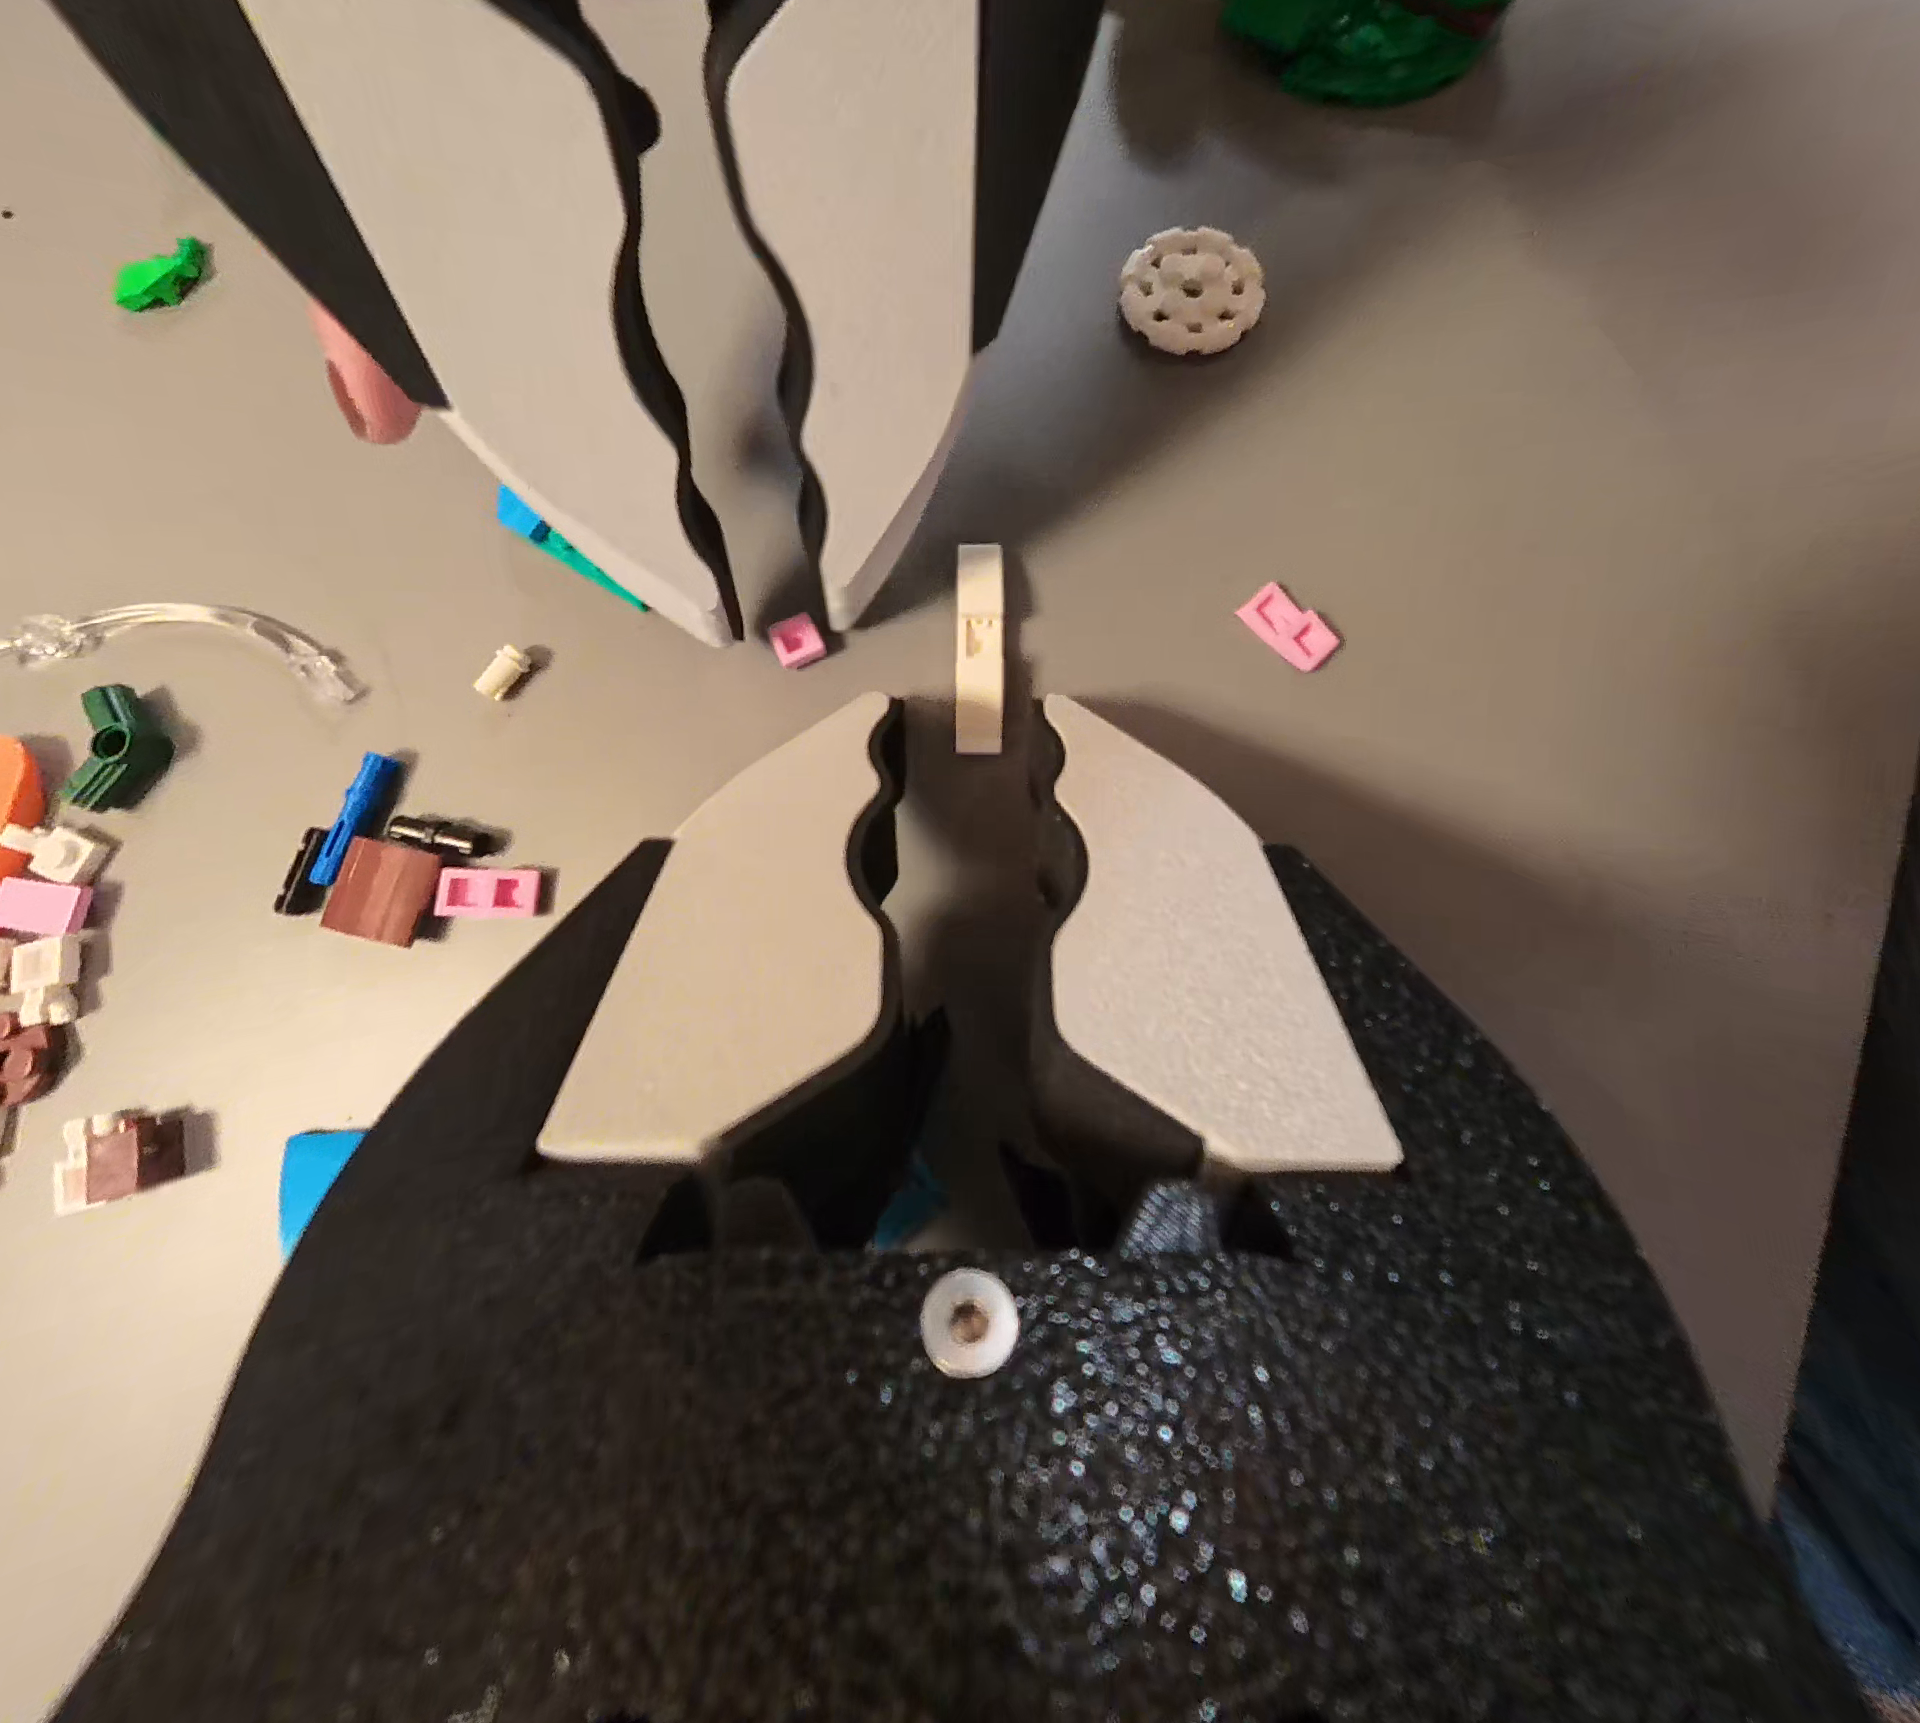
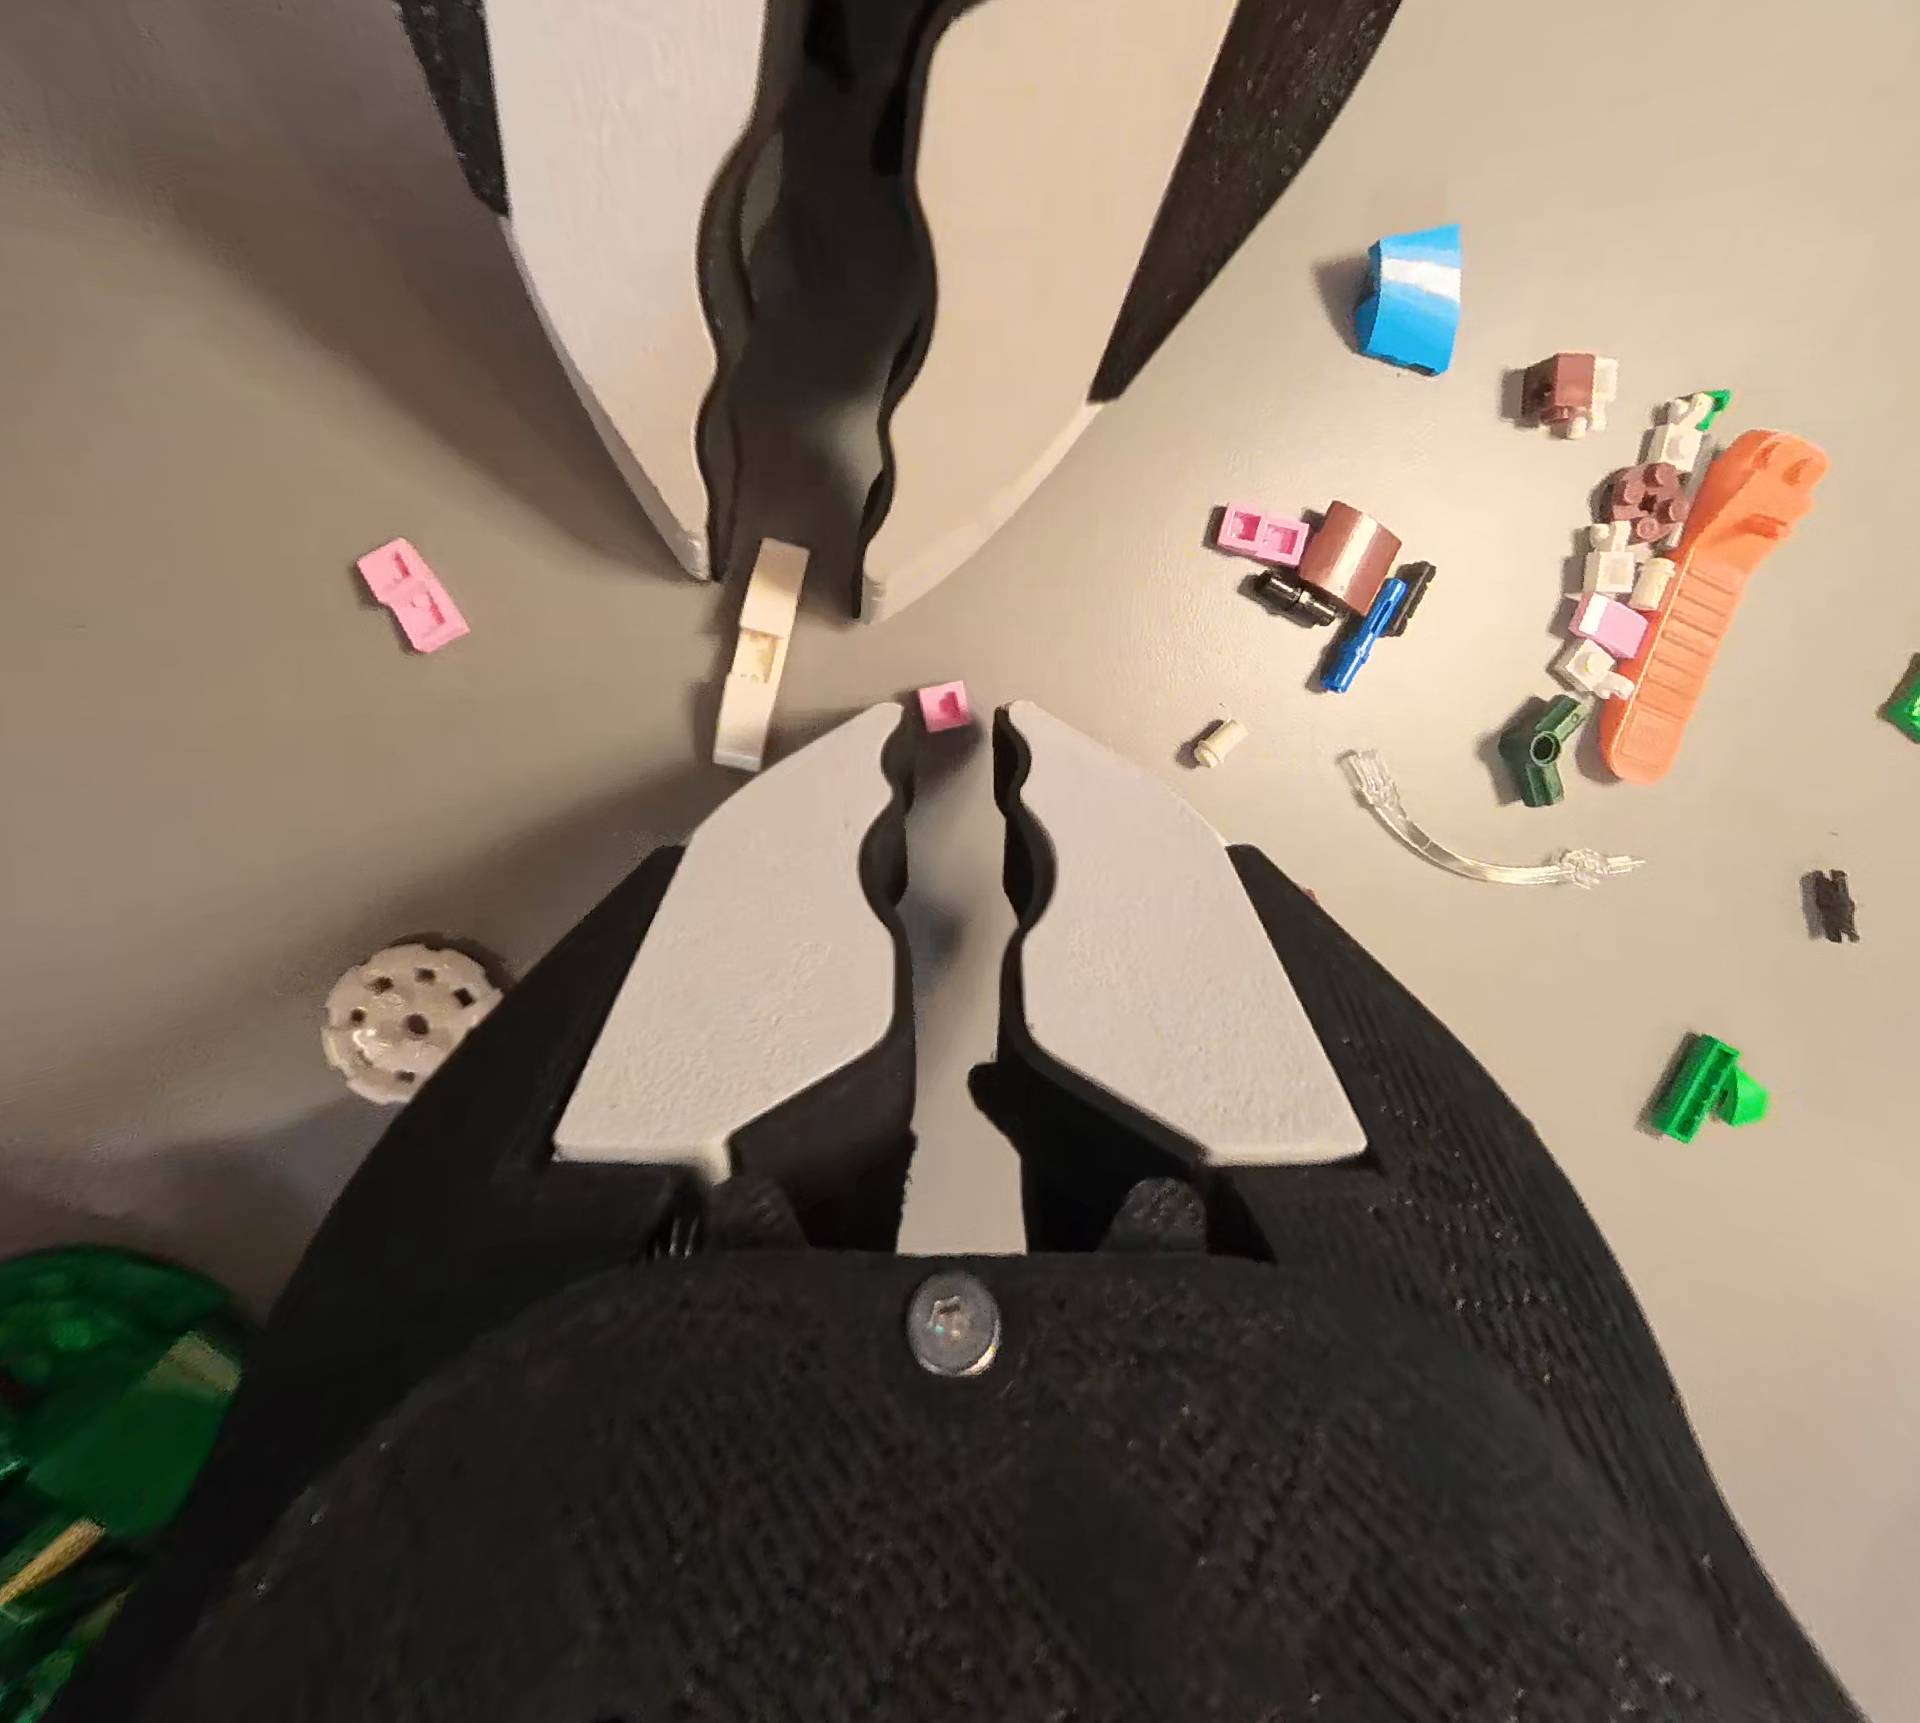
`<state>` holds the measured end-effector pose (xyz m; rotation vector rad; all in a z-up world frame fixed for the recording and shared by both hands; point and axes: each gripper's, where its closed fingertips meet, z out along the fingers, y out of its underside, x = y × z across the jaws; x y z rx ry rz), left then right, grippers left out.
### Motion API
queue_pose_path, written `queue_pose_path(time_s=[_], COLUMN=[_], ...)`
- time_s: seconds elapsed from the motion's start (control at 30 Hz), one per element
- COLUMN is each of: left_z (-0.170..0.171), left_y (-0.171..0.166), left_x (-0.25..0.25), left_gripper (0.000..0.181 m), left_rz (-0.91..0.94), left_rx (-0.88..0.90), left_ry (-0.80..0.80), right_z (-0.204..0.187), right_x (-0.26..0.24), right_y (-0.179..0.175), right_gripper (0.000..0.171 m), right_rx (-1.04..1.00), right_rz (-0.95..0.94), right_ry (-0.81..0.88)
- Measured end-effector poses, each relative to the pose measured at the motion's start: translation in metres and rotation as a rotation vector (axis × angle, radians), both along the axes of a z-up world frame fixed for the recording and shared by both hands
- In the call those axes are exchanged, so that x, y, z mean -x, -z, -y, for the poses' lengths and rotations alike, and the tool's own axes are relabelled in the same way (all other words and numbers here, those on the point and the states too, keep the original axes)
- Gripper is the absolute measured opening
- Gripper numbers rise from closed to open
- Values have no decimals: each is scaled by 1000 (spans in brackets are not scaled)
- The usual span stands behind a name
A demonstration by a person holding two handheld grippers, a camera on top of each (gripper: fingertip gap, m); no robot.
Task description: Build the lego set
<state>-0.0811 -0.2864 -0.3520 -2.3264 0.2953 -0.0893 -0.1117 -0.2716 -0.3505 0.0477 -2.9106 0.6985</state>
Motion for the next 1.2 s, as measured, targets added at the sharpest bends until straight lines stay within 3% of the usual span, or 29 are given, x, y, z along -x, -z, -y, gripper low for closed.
queue_pose_path(time_s=[0.03,0.1,0.27,0.93,1.2], left_z=[0,-1,-2,-2,-2], left_y=[0,1,1,1,1], left_x=[0,-2,-5,-5,-5], left_gripper=[22,17,8,8,8], left_rz=[6,23,16,30,26], left_rx=[5,13,7,-14,-13], left_ry=[-1,-6,-19,-32,-34], right_z=[0,0,-1,-9,-10], right_x=[1,1,-2,-4,-4], right_y=[1,2,-3,1,0], right_gripper=[9,1,0,11,11], right_rx=[-7,-3,30,-48,-52], right_rz=[1,12,-4,41,61], right_ry=[1,10,45,-15,41])
